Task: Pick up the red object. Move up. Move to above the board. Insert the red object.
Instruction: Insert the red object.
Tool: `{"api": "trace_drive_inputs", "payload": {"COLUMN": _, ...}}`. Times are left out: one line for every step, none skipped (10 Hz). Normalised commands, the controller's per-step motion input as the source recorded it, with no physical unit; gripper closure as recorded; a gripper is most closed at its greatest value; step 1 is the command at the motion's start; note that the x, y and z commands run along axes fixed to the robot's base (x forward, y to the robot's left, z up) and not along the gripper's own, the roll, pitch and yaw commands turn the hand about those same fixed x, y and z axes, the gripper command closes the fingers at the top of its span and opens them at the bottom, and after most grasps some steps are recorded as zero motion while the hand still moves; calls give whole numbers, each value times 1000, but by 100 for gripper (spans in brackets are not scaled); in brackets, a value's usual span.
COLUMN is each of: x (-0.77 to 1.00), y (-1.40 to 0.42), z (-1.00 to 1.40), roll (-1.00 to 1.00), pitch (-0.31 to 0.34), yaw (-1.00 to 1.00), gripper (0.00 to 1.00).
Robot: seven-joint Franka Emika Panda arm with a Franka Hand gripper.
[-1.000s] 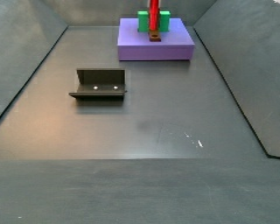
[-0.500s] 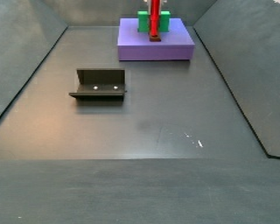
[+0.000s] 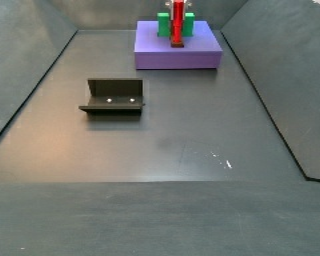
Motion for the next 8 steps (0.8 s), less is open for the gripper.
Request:
{"api": "trace_drive_inputs", "payload": {"x": -169, "y": 66, "z": -117, "roll": -50, "pitch": 0, "yaw": 0, "gripper": 100}}
{"api": "trace_drive_inputs", "payload": {"x": -109, "y": 80, "z": -134, "roll": -19, "pitch": 0, "yaw": 0, "gripper": 100}}
{"api": "trace_drive_inputs", "payload": {"x": 0, "y": 197, "z": -180, "roll": 0, "pitch": 0, "yaw": 0, "gripper": 100}}
{"api": "trace_drive_inputs", "payload": {"x": 0, "y": 117, "z": -169, "roll": 7, "pitch": 0, "yaw": 3, "gripper": 100}}
{"api": "trace_drive_inputs", "payload": {"x": 31, "y": -6, "z": -140, "roll": 54, "pitch": 24, "yaw": 83, "gripper": 100}}
{"api": "trace_drive_inputs", "payload": {"x": 63, "y": -60, "z": -197, "roll": 79, "pitch": 23, "yaw": 97, "gripper": 100}}
{"api": "trace_drive_inputs", "payload": {"x": 0, "y": -6, "z": -340, "roll": 104, "pitch": 0, "yaw": 89, "gripper": 100}}
{"api": "trace_drive_inputs", "payload": {"x": 0, "y": -63, "z": -349, "roll": 137, "pitch": 0, "yaw": 111, "gripper": 100}}
